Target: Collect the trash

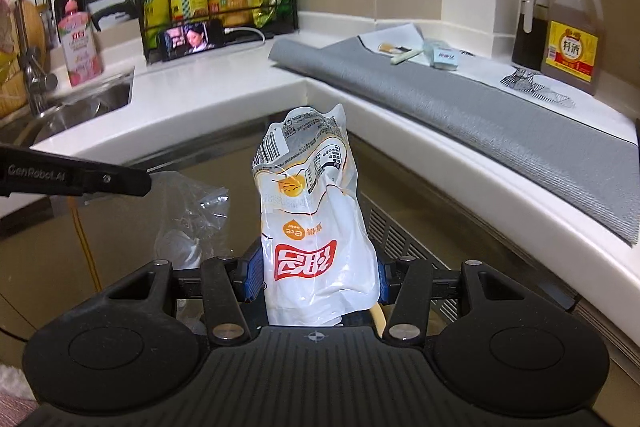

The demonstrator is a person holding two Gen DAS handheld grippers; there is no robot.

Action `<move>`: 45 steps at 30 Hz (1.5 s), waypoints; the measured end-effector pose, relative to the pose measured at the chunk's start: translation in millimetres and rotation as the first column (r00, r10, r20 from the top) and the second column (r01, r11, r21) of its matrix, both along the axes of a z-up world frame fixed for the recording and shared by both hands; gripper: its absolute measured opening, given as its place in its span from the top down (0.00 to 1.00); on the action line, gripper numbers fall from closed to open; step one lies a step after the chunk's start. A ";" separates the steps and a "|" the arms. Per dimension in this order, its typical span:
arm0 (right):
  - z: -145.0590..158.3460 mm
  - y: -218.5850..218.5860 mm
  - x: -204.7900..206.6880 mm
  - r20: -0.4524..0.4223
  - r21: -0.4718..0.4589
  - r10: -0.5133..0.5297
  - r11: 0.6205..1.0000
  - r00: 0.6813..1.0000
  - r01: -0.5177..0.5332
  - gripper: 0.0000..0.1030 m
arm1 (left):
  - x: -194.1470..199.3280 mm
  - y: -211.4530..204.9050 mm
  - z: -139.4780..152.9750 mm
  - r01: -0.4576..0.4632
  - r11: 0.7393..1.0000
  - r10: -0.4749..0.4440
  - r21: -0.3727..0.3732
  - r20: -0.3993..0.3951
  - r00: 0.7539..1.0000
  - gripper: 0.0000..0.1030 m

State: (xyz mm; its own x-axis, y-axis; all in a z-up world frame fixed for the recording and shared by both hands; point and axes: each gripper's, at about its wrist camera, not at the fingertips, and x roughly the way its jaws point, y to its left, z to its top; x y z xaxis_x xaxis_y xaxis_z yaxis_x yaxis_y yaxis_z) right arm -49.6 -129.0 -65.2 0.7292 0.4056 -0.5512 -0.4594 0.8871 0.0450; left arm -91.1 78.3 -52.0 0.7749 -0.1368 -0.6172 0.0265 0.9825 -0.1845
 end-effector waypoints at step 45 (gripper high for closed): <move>-148.3 56.1 110.4 -0.455 -0.180 0.019 0.977 0.890 -0.112 0.27 | 79.1 1.4 -117.0 -0.078 0.984 0.128 0.161 -0.329 0.936 0.00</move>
State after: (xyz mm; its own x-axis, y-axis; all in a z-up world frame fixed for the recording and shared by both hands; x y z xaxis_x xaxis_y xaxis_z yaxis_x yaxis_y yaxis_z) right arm 60.8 -72.9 -213.5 0.3605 0.2935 -0.8854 -0.4889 0.8678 0.0887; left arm -12.0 79.7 -169.0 0.5234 0.0421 -0.8510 -0.1156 0.9930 -0.0220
